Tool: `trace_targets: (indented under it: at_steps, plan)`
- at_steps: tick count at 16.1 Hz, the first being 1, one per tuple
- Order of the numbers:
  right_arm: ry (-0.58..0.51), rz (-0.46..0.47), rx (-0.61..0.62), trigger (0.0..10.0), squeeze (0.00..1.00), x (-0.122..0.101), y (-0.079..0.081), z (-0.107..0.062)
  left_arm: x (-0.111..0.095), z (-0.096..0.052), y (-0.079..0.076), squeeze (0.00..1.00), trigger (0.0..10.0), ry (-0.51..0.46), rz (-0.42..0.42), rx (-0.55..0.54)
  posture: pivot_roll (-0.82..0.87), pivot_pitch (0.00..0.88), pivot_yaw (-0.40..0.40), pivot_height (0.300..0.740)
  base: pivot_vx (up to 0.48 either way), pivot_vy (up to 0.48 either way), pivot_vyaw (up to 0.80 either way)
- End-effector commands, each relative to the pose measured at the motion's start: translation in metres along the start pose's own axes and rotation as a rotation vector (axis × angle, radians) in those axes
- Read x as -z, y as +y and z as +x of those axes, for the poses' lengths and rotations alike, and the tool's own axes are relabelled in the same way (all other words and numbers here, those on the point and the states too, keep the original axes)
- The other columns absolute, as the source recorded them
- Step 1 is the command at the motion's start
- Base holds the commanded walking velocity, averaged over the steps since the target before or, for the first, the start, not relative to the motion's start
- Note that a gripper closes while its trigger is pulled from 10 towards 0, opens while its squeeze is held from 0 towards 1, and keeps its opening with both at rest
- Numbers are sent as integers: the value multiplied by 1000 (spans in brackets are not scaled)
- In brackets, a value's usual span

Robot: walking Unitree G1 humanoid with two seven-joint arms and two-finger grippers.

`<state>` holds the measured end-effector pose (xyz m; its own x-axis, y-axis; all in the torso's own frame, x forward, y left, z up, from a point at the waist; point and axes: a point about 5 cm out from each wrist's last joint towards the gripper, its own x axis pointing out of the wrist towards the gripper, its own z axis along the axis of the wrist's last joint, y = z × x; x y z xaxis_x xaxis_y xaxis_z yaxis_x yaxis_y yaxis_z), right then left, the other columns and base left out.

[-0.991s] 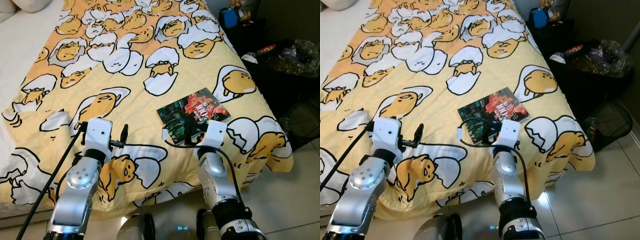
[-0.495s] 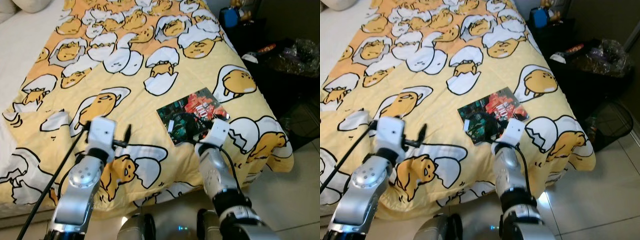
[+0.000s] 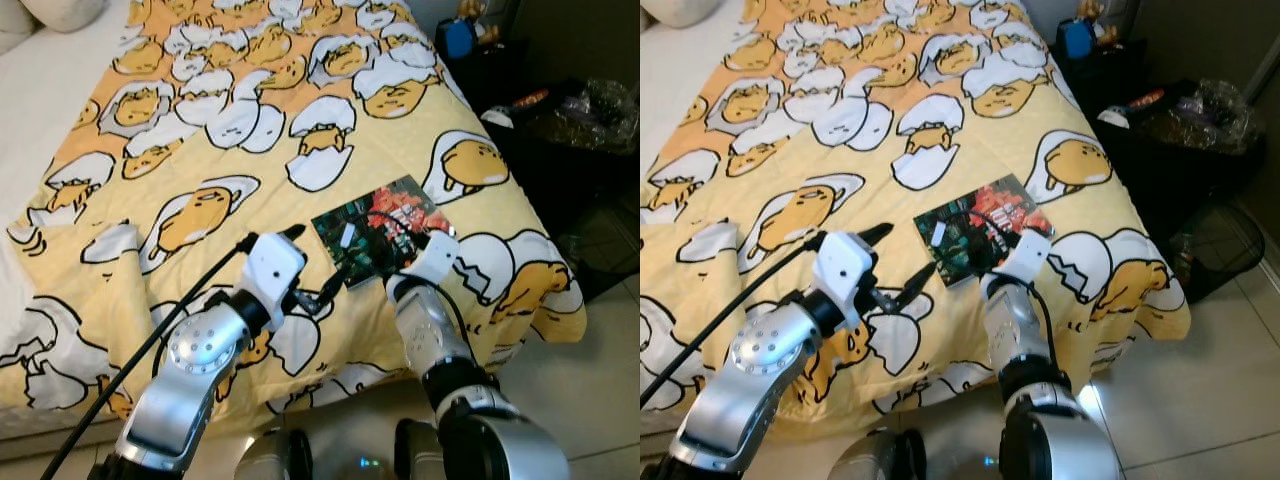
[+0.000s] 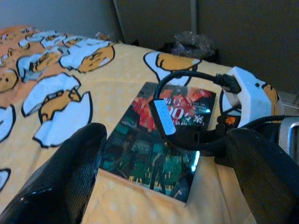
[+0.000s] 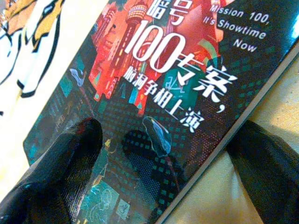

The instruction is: Clean up the room

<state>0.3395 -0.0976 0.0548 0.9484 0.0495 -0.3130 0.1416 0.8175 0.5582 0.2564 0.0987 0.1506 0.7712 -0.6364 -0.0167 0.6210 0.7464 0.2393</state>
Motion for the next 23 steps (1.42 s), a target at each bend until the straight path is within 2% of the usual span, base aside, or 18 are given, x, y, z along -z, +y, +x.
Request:
trace_targets:
  at_steps: [1, 7, 13, 15, 20, 23]
  plan:
    - [76, 47, -44, 0, 0, 17, 21, 0, 6, -3, 4, 0, 10000, 34, -8, -7, 19, 191, 172, 723, 0, 0, 0]
    - [122, 151, -25, 0, 0, 19, 20, 2, 13, -5, 15, 0, 10000, 80, -35, -67, 22, 202, 173, 723, 0, 0, 0]
    - [123, 166, -48, 0, 0, 19, 23, 3, 16, -7, 19, 0, 10000, 99, -40, -96, 23, 210, 170, 723, 0, 0, 0]
    - [147, 261, -43, 0, 0, 20, 23, 4, 18, -6, 19, 0, 10000, 106, -48, -101, 18, 212, 168, 723, 0, 0, 0]
    - [144, 295, -87, 0, 0, 14, 32, 6, 21, -5, 22, 0, 10000, 116, -64, -116, 17, 213, 166, 723, 0, 0, 0]
    - [120, 246, -104, 0, 0, 8, 36, 8, 23, -5, 20, 0, 10000, 122, -72, -117, 15, 210, 163, 723, 0, 0, 0]
